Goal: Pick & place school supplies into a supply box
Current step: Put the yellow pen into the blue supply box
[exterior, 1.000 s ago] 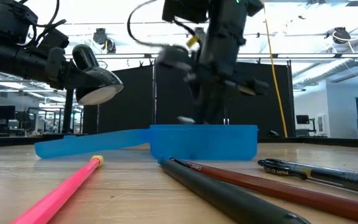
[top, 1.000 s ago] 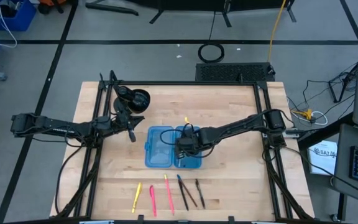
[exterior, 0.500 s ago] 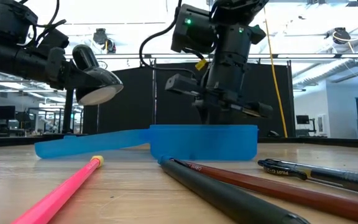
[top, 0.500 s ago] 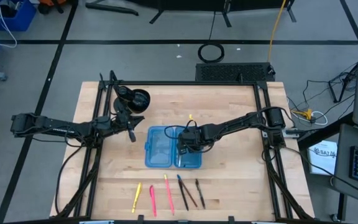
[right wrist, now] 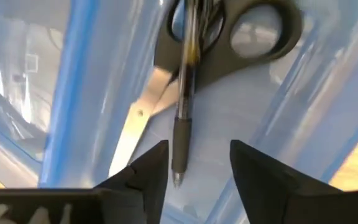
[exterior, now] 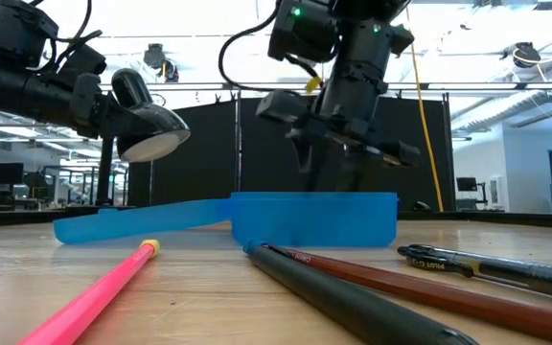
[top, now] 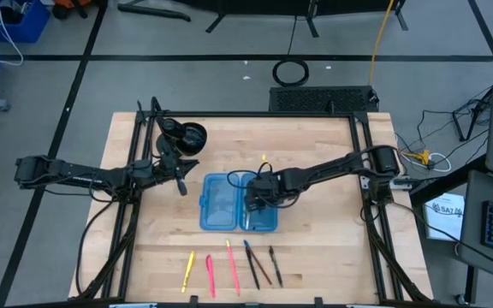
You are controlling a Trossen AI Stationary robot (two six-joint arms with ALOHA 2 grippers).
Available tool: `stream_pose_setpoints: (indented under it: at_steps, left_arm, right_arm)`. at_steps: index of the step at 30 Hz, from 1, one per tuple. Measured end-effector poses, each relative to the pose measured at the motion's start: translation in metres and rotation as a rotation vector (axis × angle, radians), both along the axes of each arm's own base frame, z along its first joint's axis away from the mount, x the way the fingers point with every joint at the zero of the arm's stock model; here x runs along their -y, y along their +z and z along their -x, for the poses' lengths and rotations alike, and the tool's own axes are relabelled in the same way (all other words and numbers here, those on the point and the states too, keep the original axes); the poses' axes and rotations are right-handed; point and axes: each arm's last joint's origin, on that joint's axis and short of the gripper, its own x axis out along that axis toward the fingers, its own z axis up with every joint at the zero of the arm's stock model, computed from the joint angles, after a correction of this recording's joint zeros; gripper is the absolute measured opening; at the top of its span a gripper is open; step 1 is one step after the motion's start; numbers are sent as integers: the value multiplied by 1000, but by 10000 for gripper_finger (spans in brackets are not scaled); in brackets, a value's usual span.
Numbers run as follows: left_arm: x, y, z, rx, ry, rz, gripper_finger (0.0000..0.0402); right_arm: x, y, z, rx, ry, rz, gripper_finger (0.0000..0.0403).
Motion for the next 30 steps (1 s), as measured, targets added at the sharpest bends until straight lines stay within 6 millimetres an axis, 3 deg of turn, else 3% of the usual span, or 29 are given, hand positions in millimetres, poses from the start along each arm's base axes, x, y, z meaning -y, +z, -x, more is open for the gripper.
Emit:
stream_pose_setpoints:
  at_steps: [6, 9, 14, 18, 24, 26, 30]
  left_arm:
    - [0, -1, 0, 0, 2, 17, 24]
    - [0, -1, 0, 1, 3, 21, 24]
    - [0, -1, 0, 1, 3, 23, 24]
    - [0, -1, 0, 1, 4, 23, 24]
    - [0, -2, 0, -12, 9, 23, 24]
    - [1, -3, 0, -23, -18, 28, 24]
    - [5, -5, -1, -38, -186, 56, 24]
  right_arm:
    - [-6, 18, 3, 68, 10, 25, 173]
    - [-16, 38, 4, 176, 73, 109, 169]
    - [-46, 87, 22, 340, 344, 453, 158]
    - [-74, 106, 47, 369, 530, 742, 134]
    - [-95, 90, 81, 480, 725, 953, 44]
    - [-93, 77, 91, 508, 740, 947, 13]
    - [-78, 45, 106, 535, 756, 875, 9]
